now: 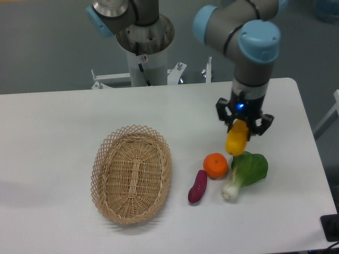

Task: Pick up the mango from the basket
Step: 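Lift the held mango out of the basket and carry it up beside the orange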

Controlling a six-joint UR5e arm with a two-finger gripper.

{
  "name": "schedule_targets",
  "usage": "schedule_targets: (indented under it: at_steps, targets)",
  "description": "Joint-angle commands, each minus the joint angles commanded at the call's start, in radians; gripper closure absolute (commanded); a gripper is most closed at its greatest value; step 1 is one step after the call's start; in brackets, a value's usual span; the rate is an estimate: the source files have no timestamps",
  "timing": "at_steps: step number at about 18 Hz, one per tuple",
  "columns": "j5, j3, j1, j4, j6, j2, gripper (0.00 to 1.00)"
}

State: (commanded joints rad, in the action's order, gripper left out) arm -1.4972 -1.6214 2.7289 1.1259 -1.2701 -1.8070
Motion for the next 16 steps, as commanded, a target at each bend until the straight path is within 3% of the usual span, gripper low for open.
schedule_targets:
  at_steps: [16]
  targets:
    - [0.011,0.005,0.038,-0.002,-0.046,0.002,0.54]
